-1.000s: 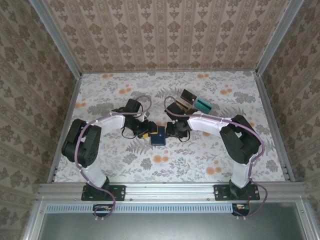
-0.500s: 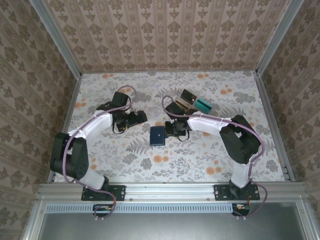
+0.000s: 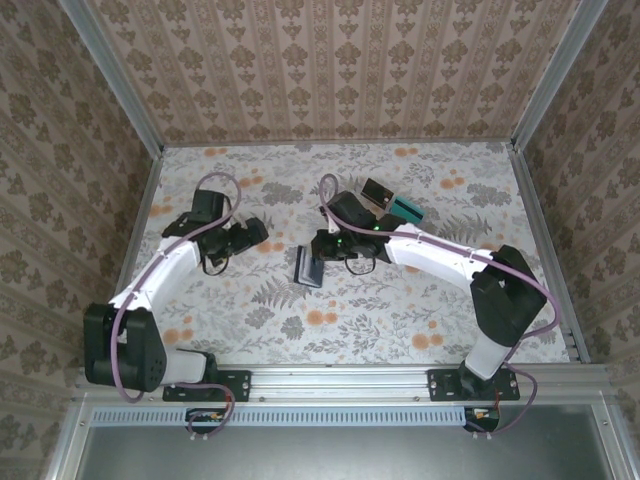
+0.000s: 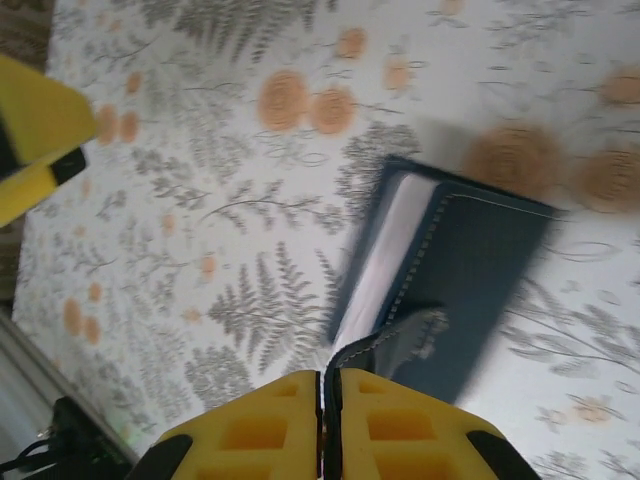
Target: Take the credit cards out of the card holder
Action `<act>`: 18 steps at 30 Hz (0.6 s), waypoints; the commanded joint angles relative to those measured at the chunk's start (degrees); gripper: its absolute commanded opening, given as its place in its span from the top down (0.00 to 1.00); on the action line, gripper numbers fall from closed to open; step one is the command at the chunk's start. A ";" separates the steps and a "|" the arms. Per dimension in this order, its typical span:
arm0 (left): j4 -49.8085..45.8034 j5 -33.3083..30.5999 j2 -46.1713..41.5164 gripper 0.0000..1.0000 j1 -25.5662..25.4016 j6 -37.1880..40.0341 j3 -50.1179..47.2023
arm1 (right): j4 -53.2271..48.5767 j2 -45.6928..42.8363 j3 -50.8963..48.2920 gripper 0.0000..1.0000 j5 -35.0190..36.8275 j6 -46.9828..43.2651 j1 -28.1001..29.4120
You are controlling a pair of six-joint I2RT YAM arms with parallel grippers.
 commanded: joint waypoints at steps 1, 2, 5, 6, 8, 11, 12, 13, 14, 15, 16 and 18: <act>0.42 0.61 -1.27 0.00 1.23 -0.75 -1.51 | 1.08 3.58 3.26 0.88 -1.49 1.02 0.70; 0.42 1.51 -1.37 0.00 1.41 -0.52 -1.79 | 0.80 4.55 4.06 0.89 -1.26 1.47 0.72; 0.94 4.31 -1.84 0.00 1.68 0.52 -2.60 | 0.20 5.88 5.20 0.89 0.22 2.31 0.74; 1.11 4.87 -2.13 0.00 1.76 0.87 -3.04 | -0.31 6.07 5.46 0.89 1.04 2.41 0.69; 1.45 5.65 -2.59 0.00 1.73 1.37 -3.75 | -1.38 5.93 5.47 0.89 2.38 2.71 0.52; 2.24 7.32 -2.61 0.00 1.75 1.70 -4.43 | -2.56 4.35 3.74 0.89 5.19 3.48 -0.15; 2.83 8.32 -2.43 0.00 1.74 1.44 -4.65 | -2.97 3.61 2.78 0.89 6.15 3.83 -0.52; 3.58 9.33 -2.17 0.00 1.73 1.00 -4.90 | -3.49 3.00 2.01 0.89 6.97 4.11 -1.00; 4.66 10.76 -1.71 0.00 1.65 0.52 -5.16 | -4.16 2.27 0.98 0.89 7.85 4.38 -1.60; 5.93 12.33 -1.13 0.00 1.55 -0.08 -5.46 | -4.81 1.61 -0.13 0.89 8.55 4.43 -2.27; 7.05 13.76 -0.47 0.00 1.39 -0.56 -5.65 | -5.26 1.13 -1.05 0.89 9.09 4.43 -2.82; 9.68 16.63 1.32 0.00 0.54 -1.81 -6.04 | -5.82 0.08 -3.26 0.89 9.99 4.26 -3.97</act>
